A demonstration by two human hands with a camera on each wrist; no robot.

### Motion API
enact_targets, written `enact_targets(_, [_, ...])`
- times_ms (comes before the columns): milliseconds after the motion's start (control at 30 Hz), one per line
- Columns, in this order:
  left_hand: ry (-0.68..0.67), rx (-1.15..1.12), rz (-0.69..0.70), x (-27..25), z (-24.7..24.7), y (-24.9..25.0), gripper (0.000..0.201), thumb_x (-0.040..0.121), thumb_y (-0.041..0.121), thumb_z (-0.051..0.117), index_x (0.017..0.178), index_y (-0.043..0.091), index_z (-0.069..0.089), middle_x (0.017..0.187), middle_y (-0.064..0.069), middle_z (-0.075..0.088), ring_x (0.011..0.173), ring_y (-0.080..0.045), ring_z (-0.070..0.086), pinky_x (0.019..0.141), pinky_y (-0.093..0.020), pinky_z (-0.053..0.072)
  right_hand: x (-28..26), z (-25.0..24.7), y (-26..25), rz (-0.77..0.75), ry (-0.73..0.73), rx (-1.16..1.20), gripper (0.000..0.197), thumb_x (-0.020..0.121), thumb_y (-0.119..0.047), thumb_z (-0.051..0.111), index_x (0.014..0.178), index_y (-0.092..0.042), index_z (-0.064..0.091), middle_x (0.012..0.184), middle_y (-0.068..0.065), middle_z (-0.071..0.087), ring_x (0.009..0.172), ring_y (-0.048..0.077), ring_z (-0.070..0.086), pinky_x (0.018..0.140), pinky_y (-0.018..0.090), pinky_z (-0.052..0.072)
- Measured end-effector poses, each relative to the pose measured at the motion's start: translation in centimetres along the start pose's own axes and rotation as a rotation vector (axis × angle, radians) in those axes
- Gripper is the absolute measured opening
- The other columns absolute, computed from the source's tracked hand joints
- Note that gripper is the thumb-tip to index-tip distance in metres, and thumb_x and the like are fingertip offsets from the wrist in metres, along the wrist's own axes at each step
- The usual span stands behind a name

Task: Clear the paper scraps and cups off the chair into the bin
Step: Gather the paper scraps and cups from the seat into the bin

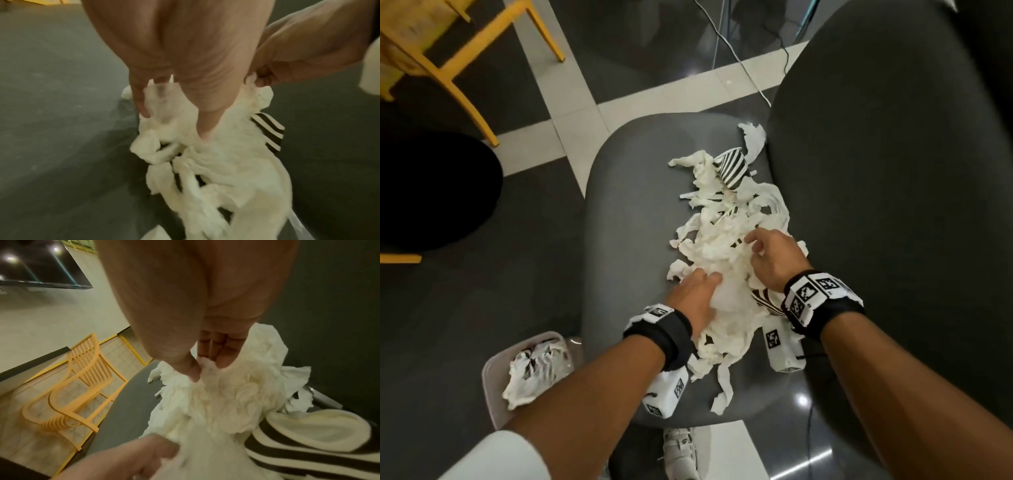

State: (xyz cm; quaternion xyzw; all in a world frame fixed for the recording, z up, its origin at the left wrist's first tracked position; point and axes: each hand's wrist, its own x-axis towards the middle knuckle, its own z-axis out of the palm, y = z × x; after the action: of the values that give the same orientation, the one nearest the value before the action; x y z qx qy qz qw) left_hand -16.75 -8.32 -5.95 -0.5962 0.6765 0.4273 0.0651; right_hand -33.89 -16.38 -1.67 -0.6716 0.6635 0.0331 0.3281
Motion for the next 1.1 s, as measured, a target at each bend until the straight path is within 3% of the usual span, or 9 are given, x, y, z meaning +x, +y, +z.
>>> enact_targets(133, [0.207,-0.188,-0.072,-0.9,-2.6,-1.6,0.021,0.094,0.019,0.048,0.104,0.010,0.064,0.103,-0.012,0.065,0.094,-0.030,0.060,0.083,-0.034,0.050,0.5,-0.8,-0.2,-0.025,0.153,-0.001,0.030,0.091,-0.023,0.056,0.120,-0.019,0.063,0.121,0.006,0.058,0.110,0.024,0.058,0.094,0.032,0.047])
enact_targets(267, [0.389,-0.296,-0.252,-1.7,-5.9,-4.2,0.038,0.083,0.032,0.039,0.055,0.008,0.041,0.072,-0.030,0.056,0.065,-0.036,0.045,0.063,-0.033,0.038,2.7,-1.7,-1.4,-0.056,0.219,-0.014,0.030,0.090,-0.025,0.055,0.119,-0.020,0.063,0.130,0.008,0.052,0.120,0.028,0.052,0.103,0.041,0.045])
enact_targets(367, [0.423,-0.356,-0.320,-2.0,-6.8,-5.9,0.042,0.077,0.049,0.052,0.058,0.011,0.052,0.071,-0.017,0.058,0.072,-0.037,0.058,0.064,-0.032,0.042,6.2,-2.6,-3.5,-0.099,0.220,-0.061,0.034,0.090,-0.027,0.058,0.123,-0.019,0.062,0.135,0.008,0.046,0.125,0.030,0.047,0.107,0.042,0.042])
enact_targets(500, [0.388,-0.303,-0.281,-2.0,-6.7,-7.2,0.008,0.080,0.009,0.058,0.085,0.005,0.064,0.094,-0.010,0.061,0.089,-0.034,0.063,0.075,-0.035,0.051,11.9,-3.3,-5.5,-0.055,0.192,-0.124,0.056,0.086,-0.021,0.063,0.138,-0.014,0.046,0.147,0.014,0.038,0.130,0.037,0.045,0.109,0.042,0.040])
enact_targets(600, [0.365,-0.371,-0.246,-1.8,-6.0,-7.8,0.039,0.080,-0.003,0.046,0.112,0.019,0.049,0.098,-0.008,0.063,0.091,-0.037,0.062,0.075,-0.043,0.054,15.2,-3.5,-6.0,-0.108,0.127,-0.310,0.074,0.081,-0.009,0.067,0.146,-0.020,0.033,0.159,0.007,0.026,0.131,0.041,0.046,0.108,0.048,0.042])
enact_targets(733, [0.180,-0.041,-0.199,-2.0,-5.3,-7.3,0.067,0.084,0.053,0.057,0.146,0.042,0.035,0.146,0.002,0.052,0.131,-0.026,0.052,0.105,-0.039,0.043,16.9,-3.7,-5.7,-0.154,0.032,-0.579,0.072,0.079,-0.024,0.072,0.142,-0.030,0.039,0.147,0.010,0.042,0.126,0.044,0.048,0.105,0.053,0.041])
enact_targets(800, [0.067,0.145,-0.225,-1.9,-5.1,-7.6,0.068,0.074,0.067,0.060,0.135,0.038,0.049,0.133,0.001,0.061,0.120,-0.027,0.060,0.096,-0.038,0.049,16.9,-3.8,-5.8,-0.147,0.055,-0.647,0.061,0.078,-0.032,0.073,0.133,-0.024,0.049,0.133,0.014,0.051,0.120,0.043,0.052,0.102,0.051,0.043])
enact_targets(967, [0.042,0.070,-0.247,-3.2,-6.1,-9.4,0.019,0.081,0.026,0.060,0.067,0.015,0.054,0.082,-0.006,0.067,0.079,-0.031,0.065,0.057,-0.028,0.044,14.9,-4.5,-7.5,-0.226,0.264,-0.622,0.041,0.082,-0.045,0.056,0.107,-0.014,0.065,0.108,0.017,0.068,0.103,0.044,0.059,0.088,0.046,0.048])
enact_targets(1100, [0.132,-0.278,-0.116,-5.4,-7.7,-9.6,0.006,0.077,0.020,0.062,0.072,0.021,0.059,0.106,0.010,0.053,0.096,-0.015,0.058,0.073,-0.012,0.039,11.6,-3.9,-10.5,-0.375,0.336,-0.385,0.036,0.087,-0.043,0.050,0.104,-0.015,0.065,0.108,0.015,0.067,0.100,0.043,0.059,0.091,0.046,0.046])
